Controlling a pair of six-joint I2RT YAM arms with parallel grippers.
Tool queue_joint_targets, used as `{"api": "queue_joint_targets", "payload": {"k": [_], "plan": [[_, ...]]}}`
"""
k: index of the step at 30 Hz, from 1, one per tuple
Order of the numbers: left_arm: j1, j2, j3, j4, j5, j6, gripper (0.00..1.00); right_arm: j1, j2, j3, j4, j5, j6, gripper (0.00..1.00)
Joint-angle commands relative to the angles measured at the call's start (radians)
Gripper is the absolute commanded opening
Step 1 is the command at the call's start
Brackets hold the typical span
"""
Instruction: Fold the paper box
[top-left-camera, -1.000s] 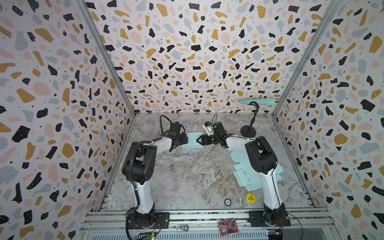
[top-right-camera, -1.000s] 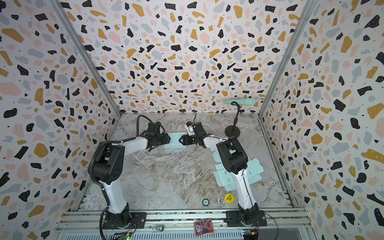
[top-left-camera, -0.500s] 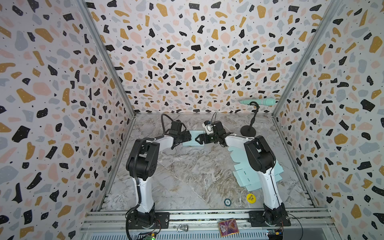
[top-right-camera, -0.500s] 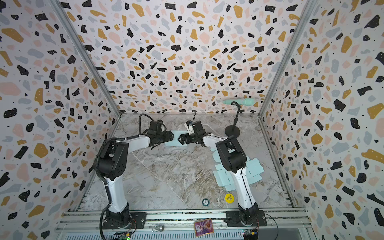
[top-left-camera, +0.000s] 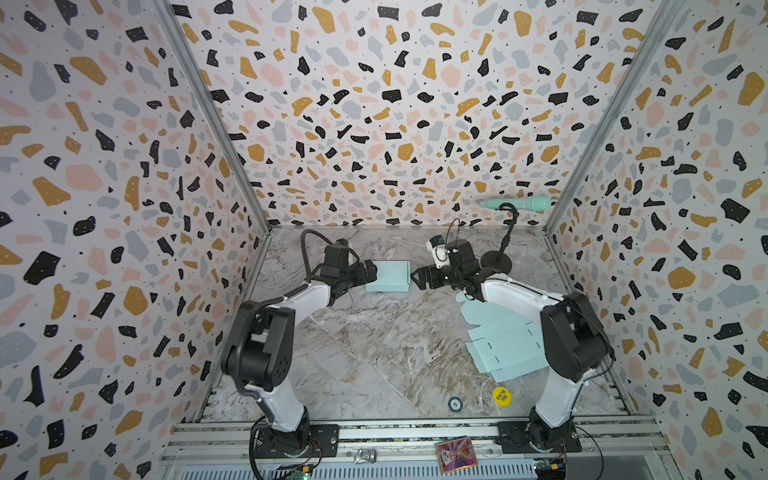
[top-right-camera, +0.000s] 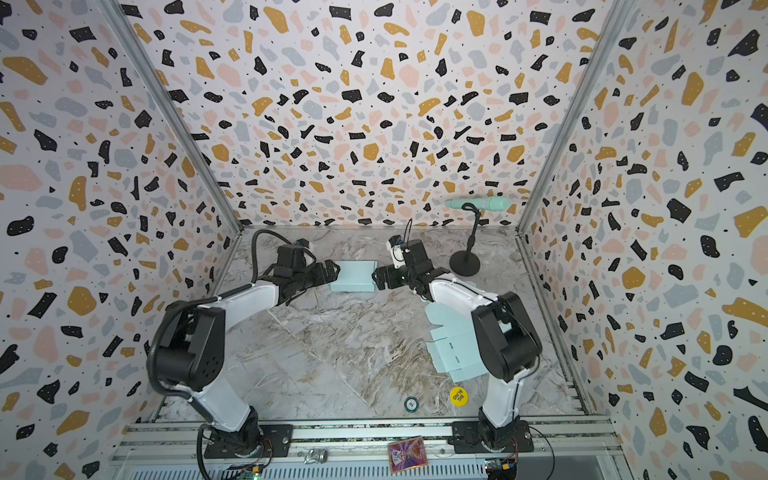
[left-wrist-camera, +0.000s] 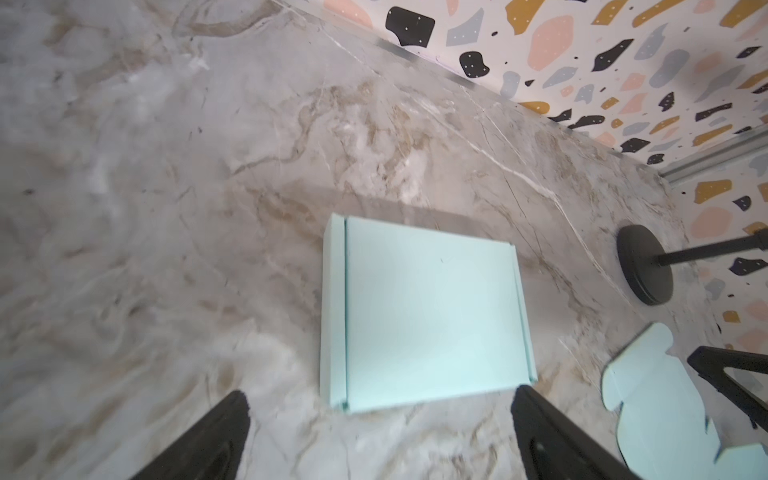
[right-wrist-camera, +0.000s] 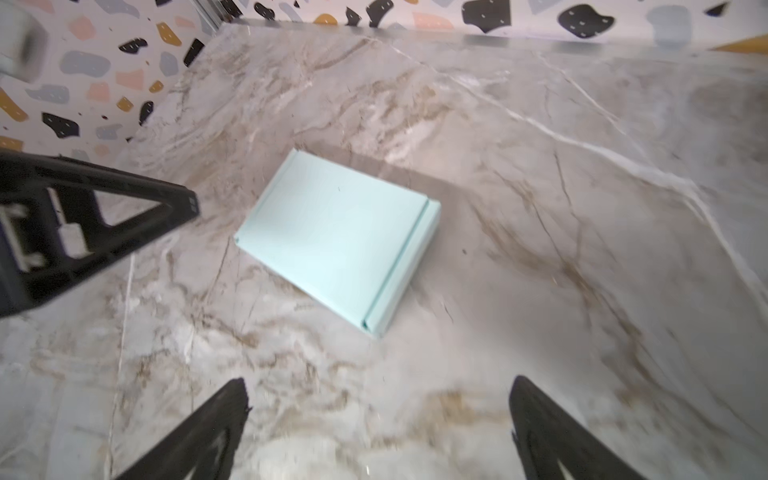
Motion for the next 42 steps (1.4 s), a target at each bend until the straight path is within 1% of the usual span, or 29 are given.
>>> {"api": "queue_joint_targets", "payload": {"k": [1,3,6,8,12,15,17,18,21,24,29,32,34,40,42], "plan": [[-0.031,-0.108,-0.09,0.015,0.014,0.002,1.0,0.027,-0.12,-0.1,-0.179,0.139,-0.057,1.0],[-0.069,-0.165,-0.129,-0.008,-0.005,0.009,1.0,0.037,-0.169,-0.16,-0.248,0.177,-0.056,1.0],[-0.114,-0.235,-0.17,-0.031,-0.019,0.003,1.0,0.073,-0.232,-0.24,-0.316,0.241,-0.023,0.99],[-0.135,-0.274,-0.193,-0.029,-0.021,-0.012,1.0,0.098,-0.268,-0.277,-0.357,0.253,0.018,0.99],[-0.162,-0.322,-0.221,-0.017,-0.021,-0.03,1.0,0.179,-0.35,-0.355,-0.423,0.302,0.144,0.97],[-0.162,-0.323,-0.232,0.023,0.002,-0.049,0.99,0.211,-0.39,-0.431,-0.447,0.338,0.225,0.95],[-0.163,-0.308,-0.224,0.043,0.018,-0.051,0.99,0.222,-0.398,-0.459,-0.476,0.375,0.257,0.93],[-0.165,-0.297,-0.221,0.051,0.029,-0.05,0.98,0.239,-0.402,-0.467,-0.476,0.399,0.274,0.91],[-0.166,-0.272,-0.203,0.063,0.057,-0.047,0.98,0.252,-0.385,-0.461,-0.485,0.398,0.309,0.88],[-0.166,-0.274,-0.194,0.067,0.068,-0.04,0.98,0.258,-0.376,-0.476,-0.495,0.436,0.333,0.85],[-0.165,-0.289,-0.202,0.092,0.079,-0.045,0.97,0.258,-0.348,-0.495,-0.497,0.48,0.363,0.72],[-0.165,-0.291,-0.207,0.124,0.101,-0.057,0.96,0.257,-0.327,-0.492,-0.496,0.49,0.37,0.69],[-0.165,-0.29,-0.204,0.129,0.111,-0.06,0.96,0.258,-0.322,-0.487,-0.498,0.505,0.372,0.64],[-0.166,-0.31,-0.215,0.157,0.134,-0.067,0.95,0.252,-0.279,-0.47,-0.519,0.55,0.351,0.33],[-0.166,-0.321,-0.216,0.16,0.132,-0.075,0.95,0.256,-0.264,-0.466,-0.517,0.553,0.342,0.26]]}}
